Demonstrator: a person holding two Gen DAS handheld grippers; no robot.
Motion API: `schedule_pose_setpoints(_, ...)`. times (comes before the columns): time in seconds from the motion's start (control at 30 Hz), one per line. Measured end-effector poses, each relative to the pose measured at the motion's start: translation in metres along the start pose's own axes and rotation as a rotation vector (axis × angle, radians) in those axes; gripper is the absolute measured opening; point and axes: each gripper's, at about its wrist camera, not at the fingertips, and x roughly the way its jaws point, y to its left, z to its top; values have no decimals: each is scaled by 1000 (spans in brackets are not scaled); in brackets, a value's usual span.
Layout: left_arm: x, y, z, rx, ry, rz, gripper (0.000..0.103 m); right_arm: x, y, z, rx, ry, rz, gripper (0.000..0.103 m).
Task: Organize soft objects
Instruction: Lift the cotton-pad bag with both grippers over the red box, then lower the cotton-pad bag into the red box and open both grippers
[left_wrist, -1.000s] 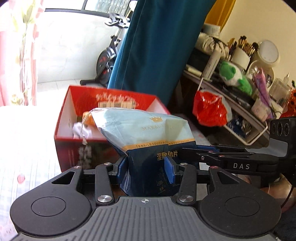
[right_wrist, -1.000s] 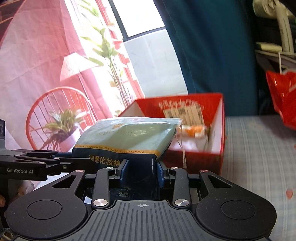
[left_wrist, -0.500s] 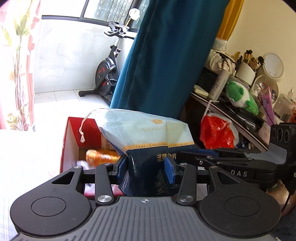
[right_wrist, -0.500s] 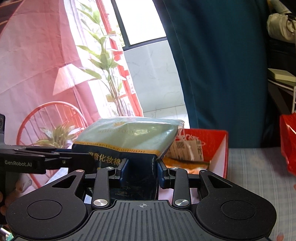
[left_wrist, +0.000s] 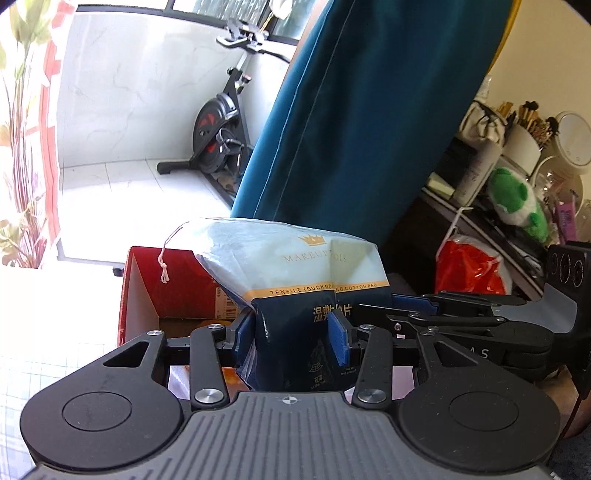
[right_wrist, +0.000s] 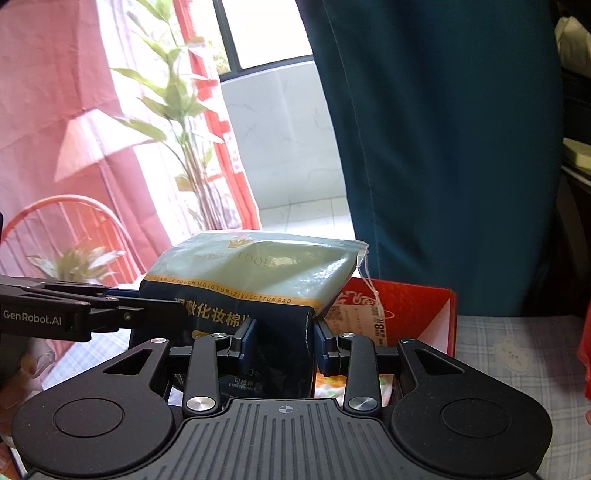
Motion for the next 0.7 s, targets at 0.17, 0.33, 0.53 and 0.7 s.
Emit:
schedule_pose_setpoints(0.17, 26, 11, 0, -25, 48, 6, 46, 25, -11, -3, 18, 38, -18, 31)
schedule_pose_setpoints(0.33, 50, 21, -3, -61, 107, 19, 46, 47, -18, -5, 28, 87, -43, 31)
schedule_pose_setpoints(0.53, 69, 25, -5, -60, 170, 54, 46, 70, -20, -8, 30, 151, -81, 31)
schedule_pose_setpoints(0.7, 78, 26, -10, -52, 234, 70, 46, 83, -21, -13, 36, 215, -99, 30)
